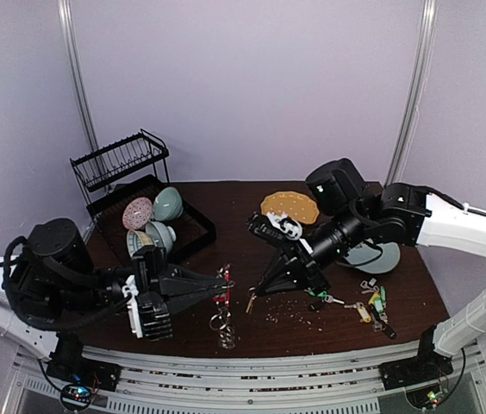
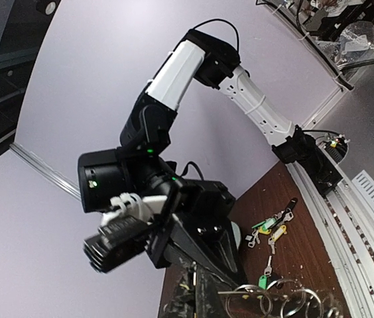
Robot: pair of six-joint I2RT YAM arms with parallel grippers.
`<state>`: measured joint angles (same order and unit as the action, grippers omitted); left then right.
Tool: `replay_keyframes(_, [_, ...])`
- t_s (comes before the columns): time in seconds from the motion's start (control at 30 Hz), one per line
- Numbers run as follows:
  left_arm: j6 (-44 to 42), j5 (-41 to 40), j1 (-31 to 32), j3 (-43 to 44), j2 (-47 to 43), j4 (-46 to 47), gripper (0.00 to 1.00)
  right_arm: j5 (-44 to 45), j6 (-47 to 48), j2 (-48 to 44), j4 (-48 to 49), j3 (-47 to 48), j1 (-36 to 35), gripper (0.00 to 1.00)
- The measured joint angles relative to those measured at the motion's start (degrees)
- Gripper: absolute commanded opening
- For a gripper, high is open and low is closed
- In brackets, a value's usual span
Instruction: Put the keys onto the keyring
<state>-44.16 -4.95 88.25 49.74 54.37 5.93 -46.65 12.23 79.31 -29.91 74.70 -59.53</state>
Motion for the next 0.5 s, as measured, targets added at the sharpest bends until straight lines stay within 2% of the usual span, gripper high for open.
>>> replay_keyframes(0.27, [0.7,-0.4,0.0,0.7,1.7,-2.7,0.0,-4.8,1.3,-3.1,-1.4,7.0,-3.1,0.0])
replay_keyframes(0.5, [-3.8,-0.2,0.0,1.2,2.7,-4.7,0.0,-5.4,5.3,0.3,-6.8,11.2,-4.2,0.0])
